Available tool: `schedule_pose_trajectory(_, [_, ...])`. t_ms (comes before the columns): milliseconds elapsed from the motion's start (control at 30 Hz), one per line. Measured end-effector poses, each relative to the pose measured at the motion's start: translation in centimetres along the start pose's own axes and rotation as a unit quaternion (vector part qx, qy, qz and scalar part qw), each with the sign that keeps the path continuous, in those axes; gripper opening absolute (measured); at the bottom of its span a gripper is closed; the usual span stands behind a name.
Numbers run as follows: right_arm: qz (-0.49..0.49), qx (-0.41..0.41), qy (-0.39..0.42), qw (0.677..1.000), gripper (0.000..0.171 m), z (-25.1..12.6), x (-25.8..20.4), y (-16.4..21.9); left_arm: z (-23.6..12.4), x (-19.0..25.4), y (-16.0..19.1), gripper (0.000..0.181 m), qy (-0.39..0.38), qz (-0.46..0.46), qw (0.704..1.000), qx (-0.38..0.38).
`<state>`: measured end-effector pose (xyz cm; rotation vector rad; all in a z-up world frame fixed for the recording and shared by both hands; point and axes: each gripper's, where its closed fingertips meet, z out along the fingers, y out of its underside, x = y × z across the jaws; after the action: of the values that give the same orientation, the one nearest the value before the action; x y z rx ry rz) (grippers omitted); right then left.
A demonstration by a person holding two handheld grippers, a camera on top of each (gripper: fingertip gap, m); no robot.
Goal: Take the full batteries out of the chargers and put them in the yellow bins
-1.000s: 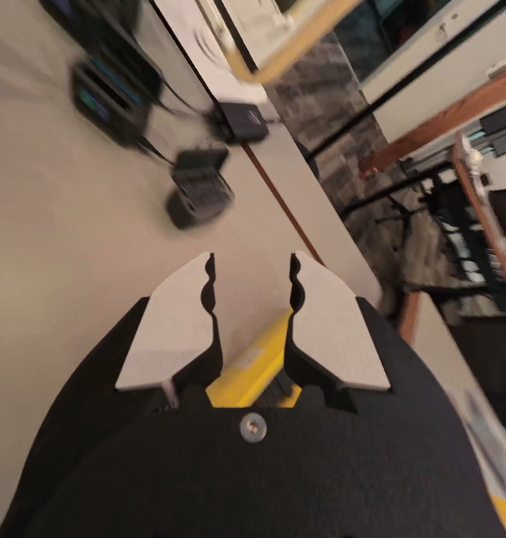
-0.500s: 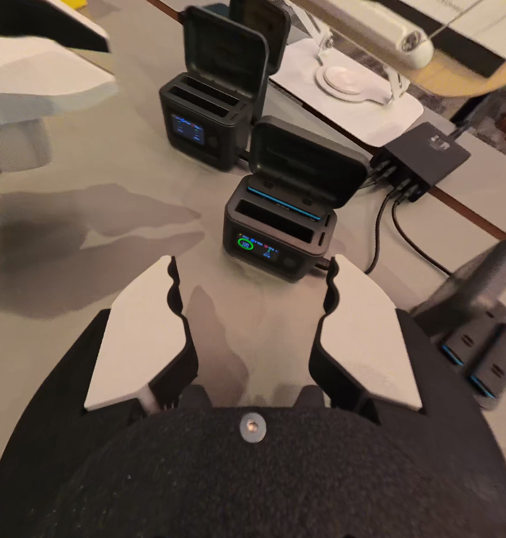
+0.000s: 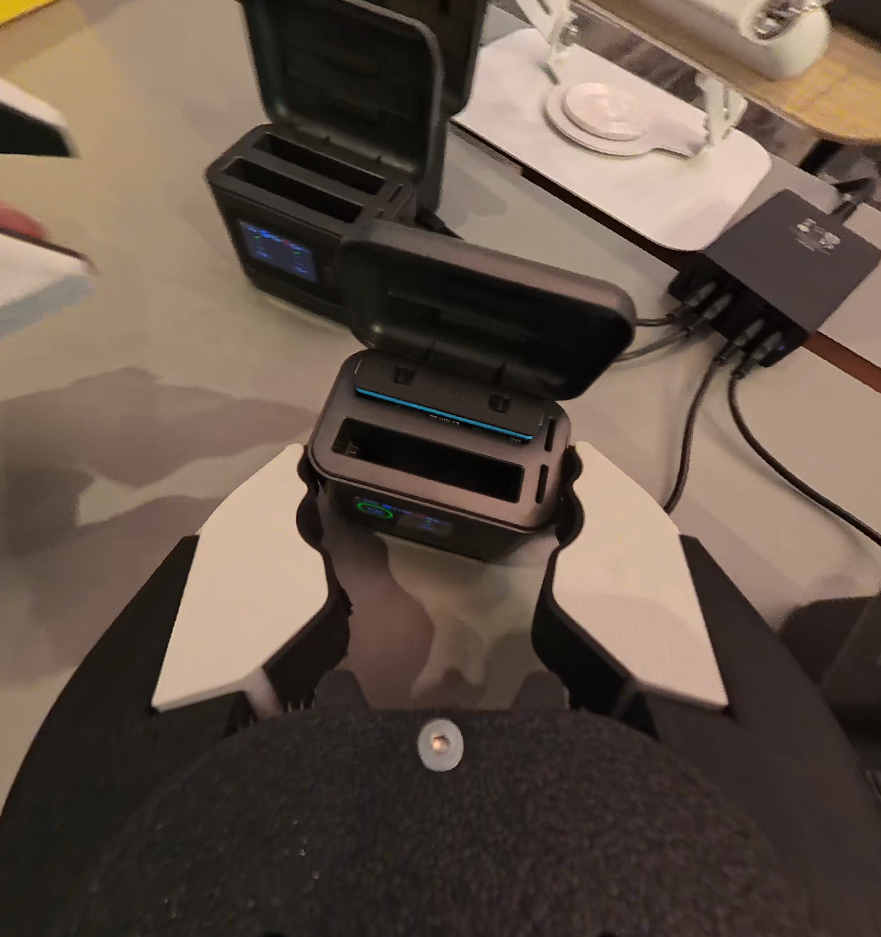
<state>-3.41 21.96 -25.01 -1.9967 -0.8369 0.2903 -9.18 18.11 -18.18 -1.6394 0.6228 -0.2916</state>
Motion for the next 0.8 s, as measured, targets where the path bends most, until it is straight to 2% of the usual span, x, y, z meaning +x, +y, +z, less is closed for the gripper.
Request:
schedule_pose_trajectory(167, [-0.068, 0.019, -0.089, 0.994, 0.091, -0.8, -3.1, 0.0, 0.6, 2.1, 2.9, 0.046, 0.085, -0.011, 0.993, -0.077])
schedule_pose_trajectory(300, [-0.076, 0.034, -0.158, 0.984, 0.091, -1.7, -3.7, 0.3, 0.5, 3.5, 3.7, 0.055, 0.149, -0.052, 0.982, -0.1])
schedule_pose_trajectory(500, [-0.067, 0.034, -0.167, 0.983, 0.091, -1.9, -3.5, 0.4, 0.8, 3.5, 3.9, 0.052, 0.148, -0.065, 0.982, -0.103])
schedule_pose_trajectory(667, [-0.03, 0.028, -0.21, 0.977, 0.096, -3.2, -3.8, 0.1, 0.6, 3.8, 4.1, 0.053, 0.157, -0.062, 0.979, -0.11])
schedule_pose_trajectory(800, [-0.03, 0.027, -0.248, 0.968, 0.092, -5.0, -3.3, 0.0, 0.8, 5.0, 5.1, 0.064, 0.165, -0.021, 0.976, -0.143])
